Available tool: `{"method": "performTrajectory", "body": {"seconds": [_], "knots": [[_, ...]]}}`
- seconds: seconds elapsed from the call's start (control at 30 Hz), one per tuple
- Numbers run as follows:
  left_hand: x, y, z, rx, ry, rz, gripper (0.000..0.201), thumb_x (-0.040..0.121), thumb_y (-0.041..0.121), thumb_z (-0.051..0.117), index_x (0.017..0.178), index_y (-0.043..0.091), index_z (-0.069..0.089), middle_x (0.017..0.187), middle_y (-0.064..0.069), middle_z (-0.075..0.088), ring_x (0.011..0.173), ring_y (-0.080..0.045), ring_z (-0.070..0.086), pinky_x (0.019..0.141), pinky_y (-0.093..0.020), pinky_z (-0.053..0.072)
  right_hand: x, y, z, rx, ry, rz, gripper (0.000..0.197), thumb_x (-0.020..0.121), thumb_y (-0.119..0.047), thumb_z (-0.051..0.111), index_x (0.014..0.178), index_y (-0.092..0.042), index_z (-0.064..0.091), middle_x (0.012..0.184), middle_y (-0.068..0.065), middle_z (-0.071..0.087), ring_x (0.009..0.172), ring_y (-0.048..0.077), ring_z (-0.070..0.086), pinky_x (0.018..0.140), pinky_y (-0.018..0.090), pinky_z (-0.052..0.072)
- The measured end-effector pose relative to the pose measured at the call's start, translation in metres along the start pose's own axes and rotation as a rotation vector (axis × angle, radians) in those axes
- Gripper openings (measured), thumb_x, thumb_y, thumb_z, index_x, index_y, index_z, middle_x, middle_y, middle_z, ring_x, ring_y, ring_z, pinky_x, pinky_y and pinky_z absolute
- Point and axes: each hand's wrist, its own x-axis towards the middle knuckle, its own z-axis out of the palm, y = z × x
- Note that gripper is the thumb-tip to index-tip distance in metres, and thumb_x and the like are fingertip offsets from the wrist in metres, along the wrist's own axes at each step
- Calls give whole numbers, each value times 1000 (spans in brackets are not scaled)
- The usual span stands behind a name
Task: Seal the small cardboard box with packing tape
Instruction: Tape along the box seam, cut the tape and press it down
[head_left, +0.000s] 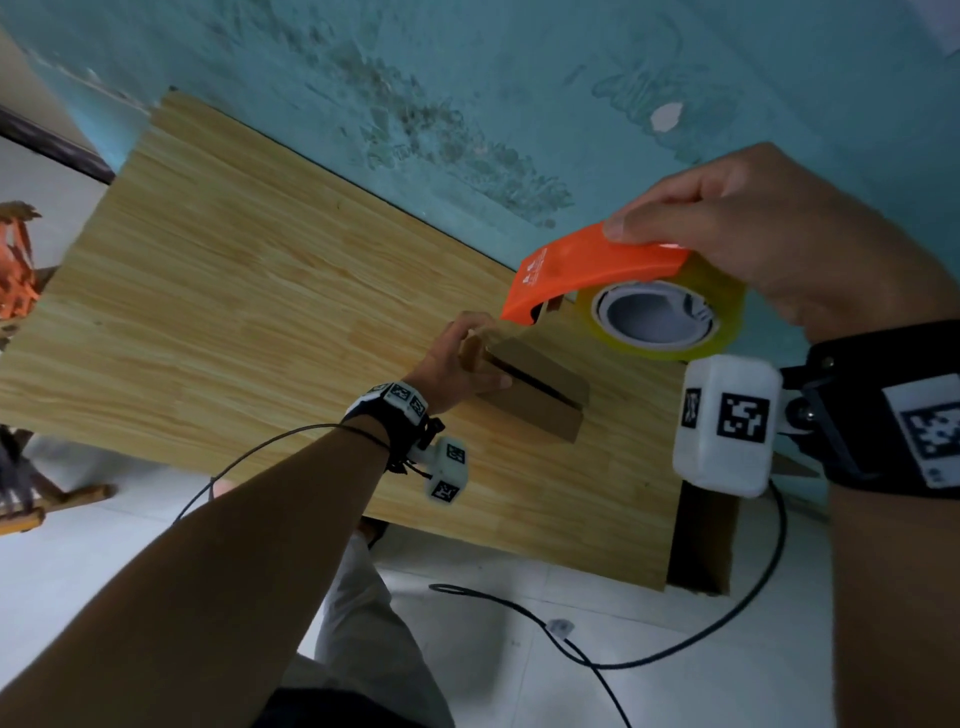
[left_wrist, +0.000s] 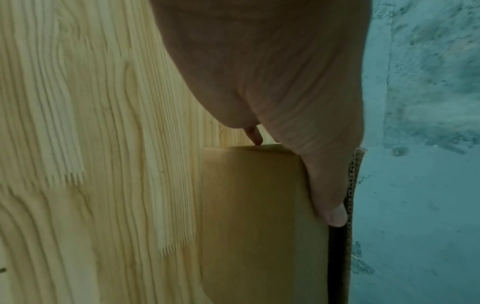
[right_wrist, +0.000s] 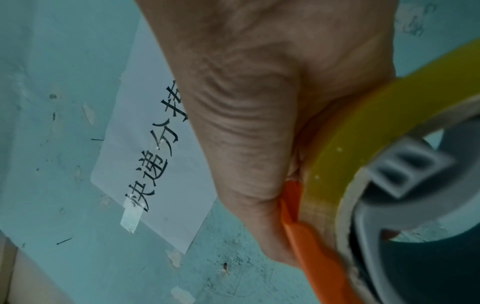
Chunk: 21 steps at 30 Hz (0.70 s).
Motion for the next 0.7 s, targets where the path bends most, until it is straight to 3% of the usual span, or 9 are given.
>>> {"method": "performTrajectory", "body": {"seconds": [0.07,0.17,0.23,0.33,0.43,0.5,0.53,0.63,0.7], "knots": [[3,-1,-2,7,-14,0,65,78,9,92,131,11,54,130,0,59,106,21,54,81,-1,45,-3,-1,-4,-2,12,3,24,78,-47,88,94,-29,89,87,-4,85,92,22,81,102,49,61],[3,-2,-2,-38,-17,-41,70,78,15,93,135,18,52,130,6,59,113,4,58,88,-18,55,-7,-4,-8,-10,24,11,26,79,-48,88,96,-28,89,87,-6,85,88,20,81,100,46,62],[2,-3,-1,-41,-18,-31,68,79,12,92,133,16,52,130,9,57,113,7,54,85,-11,52,-9,-6,-9,-1,24,20,28,78,-49,88,96,-27,89,86,-5,85,87,21,82,99,47,63],[3,-5,-2,-33,-21,-8,65,80,12,92,130,16,53,138,-2,55,114,8,52,79,-5,48,-10,-7,-10,18,28,15,29,75,-49,88,94,-26,89,85,0,85,90,28,82,100,52,62],[2,-3,-2,-42,-17,-32,66,79,16,93,131,20,53,136,-2,57,120,-15,57,89,-28,56,-9,-7,-8,19,24,21,28,75,-48,88,94,-26,89,84,0,85,89,27,82,99,51,63],[2,-6,-2,-40,-26,-33,68,78,20,94,132,24,53,134,3,58,125,-23,58,93,-40,57,-8,-6,-6,24,10,21,23,77,-46,88,91,-28,89,83,0,85,85,24,82,98,50,63],[1,-6,-2,-36,-28,-33,68,77,21,94,132,24,53,131,7,58,125,-23,58,93,-39,56,-8,-6,-5,26,5,20,20,77,-46,88,89,-29,89,82,0,85,81,21,81,98,50,63],[2,-7,-2,-24,-12,-45,70,79,19,94,134,22,53,123,21,53,120,-16,55,84,-21,51,-6,-5,-2,36,3,20,22,77,-46,88,89,-27,89,82,1,85,77,19,79,98,50,62],[2,-8,-2,-9,-13,-46,71,78,21,94,134,26,51,125,15,55,121,-17,55,85,-25,51,-6,-6,-1,34,5,18,22,78,-46,88,89,-27,89,82,0,85,77,17,78,97,49,62]]}}
